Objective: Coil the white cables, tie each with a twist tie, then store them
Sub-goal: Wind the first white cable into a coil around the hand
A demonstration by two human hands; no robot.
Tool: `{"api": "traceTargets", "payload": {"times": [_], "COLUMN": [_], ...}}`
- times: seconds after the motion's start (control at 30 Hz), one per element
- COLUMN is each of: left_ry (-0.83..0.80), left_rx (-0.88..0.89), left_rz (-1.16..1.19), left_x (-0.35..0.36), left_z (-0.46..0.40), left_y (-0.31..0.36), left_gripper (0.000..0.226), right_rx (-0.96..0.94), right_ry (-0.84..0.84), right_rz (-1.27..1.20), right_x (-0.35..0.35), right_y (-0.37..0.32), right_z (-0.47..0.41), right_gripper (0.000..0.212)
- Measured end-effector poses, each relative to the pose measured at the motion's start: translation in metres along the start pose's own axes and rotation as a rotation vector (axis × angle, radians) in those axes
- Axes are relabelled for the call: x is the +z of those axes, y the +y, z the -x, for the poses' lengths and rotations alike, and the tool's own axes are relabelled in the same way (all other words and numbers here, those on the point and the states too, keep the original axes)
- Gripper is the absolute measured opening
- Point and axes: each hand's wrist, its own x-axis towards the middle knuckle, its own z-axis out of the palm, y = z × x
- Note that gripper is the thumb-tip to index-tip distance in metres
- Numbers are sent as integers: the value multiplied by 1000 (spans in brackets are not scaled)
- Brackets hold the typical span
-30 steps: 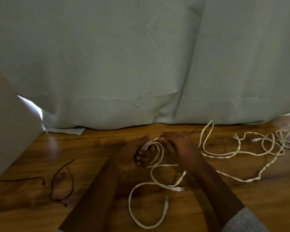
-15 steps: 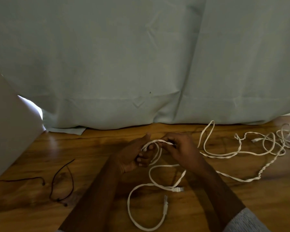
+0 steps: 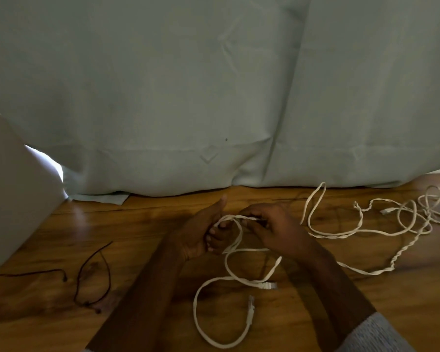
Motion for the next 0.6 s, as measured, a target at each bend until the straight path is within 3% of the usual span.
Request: {"api": "traceTargets", "payload": {"times": [0.1, 0.23, 0.43, 0.6], "left_ry": [-18, -10, -138, -262], "left_rx": [-14, 40, 135, 337], "left_rz": [7, 37, 191, 301], "left_x": [1, 1, -2, -4], "left_z": [0, 0, -1, -3], "left_y": [0, -1, 0, 1], "left_gripper": [52, 48, 47, 34], "right_rx": [-18, 37, 119, 186], "right_ry": [43, 95, 41, -76], "right_rz": [-8, 79, 289, 318], "right_x": [-2, 2, 7, 3], "right_y": [0, -4, -8, -10], "right_z": [0, 1, 1, 4], "right_gripper": [16, 29, 44, 35]}}
